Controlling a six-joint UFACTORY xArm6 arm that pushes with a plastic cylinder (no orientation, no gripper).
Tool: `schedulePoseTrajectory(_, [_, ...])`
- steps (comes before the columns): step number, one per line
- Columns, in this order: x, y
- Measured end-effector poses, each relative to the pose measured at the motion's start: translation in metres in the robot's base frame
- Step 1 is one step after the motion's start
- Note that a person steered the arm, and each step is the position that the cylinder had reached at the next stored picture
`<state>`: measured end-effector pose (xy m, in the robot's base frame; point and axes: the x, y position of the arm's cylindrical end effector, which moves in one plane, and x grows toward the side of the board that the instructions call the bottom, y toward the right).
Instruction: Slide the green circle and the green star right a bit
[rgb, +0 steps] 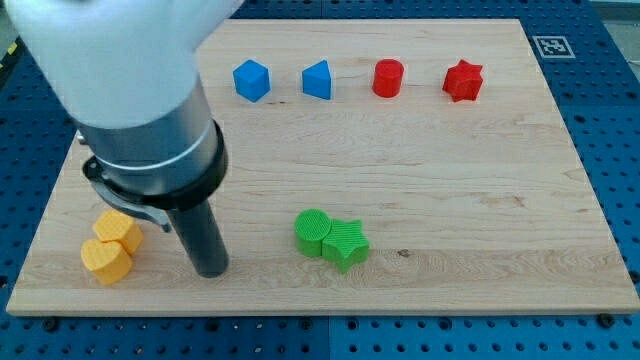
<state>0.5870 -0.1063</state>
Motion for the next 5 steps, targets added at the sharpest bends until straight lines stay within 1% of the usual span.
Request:
schedulePoseTrajectory(2, [0.0,0.036])
schedulePoseTrajectory(3, [-0.01,0.046])
schedulePoseTrajectory(5, [-0.044,0.067])
